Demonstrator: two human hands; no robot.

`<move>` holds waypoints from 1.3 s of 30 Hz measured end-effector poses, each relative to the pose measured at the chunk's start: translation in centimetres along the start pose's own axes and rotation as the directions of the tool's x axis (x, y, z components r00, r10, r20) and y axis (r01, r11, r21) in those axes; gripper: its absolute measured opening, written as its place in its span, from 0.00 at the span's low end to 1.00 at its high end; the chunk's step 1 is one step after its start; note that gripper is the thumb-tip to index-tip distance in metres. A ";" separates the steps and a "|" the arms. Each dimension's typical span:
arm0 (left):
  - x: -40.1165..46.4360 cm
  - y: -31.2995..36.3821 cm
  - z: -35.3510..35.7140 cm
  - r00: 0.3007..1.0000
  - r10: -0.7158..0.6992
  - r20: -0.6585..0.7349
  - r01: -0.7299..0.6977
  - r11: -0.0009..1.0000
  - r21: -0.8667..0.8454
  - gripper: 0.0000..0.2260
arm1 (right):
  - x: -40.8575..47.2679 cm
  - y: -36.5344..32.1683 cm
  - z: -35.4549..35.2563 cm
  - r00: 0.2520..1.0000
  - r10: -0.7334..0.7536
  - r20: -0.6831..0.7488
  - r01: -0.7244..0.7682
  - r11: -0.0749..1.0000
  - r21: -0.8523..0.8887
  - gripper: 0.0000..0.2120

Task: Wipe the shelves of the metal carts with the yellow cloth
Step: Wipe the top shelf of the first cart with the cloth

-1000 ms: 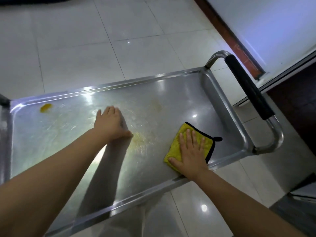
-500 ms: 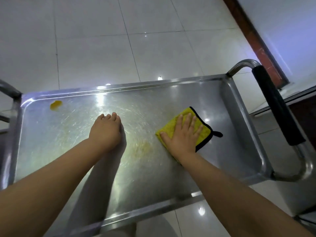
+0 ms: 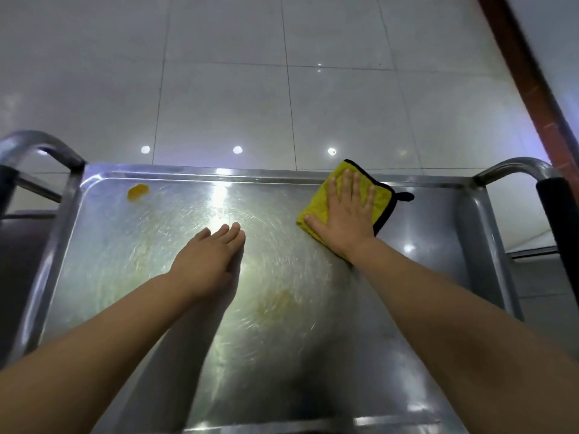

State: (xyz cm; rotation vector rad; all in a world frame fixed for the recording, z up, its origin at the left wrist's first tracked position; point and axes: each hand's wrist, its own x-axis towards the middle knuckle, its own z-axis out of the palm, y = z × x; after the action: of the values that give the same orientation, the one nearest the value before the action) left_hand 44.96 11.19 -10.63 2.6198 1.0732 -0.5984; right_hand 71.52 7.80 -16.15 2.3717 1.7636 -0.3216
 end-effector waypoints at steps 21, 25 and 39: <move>0.1 0.1 1.1 0.999 -0.021 0.047 0.013 0.985 0.172 0.34 | -11.9 -1.5 3.2 0.878 -0.477 -0.034 0.474 0.878 -0.062 0.42; 0.0 -0.4 1.3 1.000 0.015 0.024 -0.020 0.978 0.207 0.33 | -17.1 -2.5 4.3 0.908 -0.418 -0.017 0.417 0.908 -0.046 0.43; -2.3 -1.3 2.3 0.988 0.137 -0.075 -0.115 0.962 0.246 0.26 | -28.3 -11.1 6.9 0.999 0.047 0.025 -0.048 0.998 0.043 0.45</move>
State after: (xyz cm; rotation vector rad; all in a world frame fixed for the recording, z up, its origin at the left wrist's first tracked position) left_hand 41.89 9.85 -11.67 2.9258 0.8980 -0.6202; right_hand 52.57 -16.91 -15.24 2.4247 1.7039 -0.3839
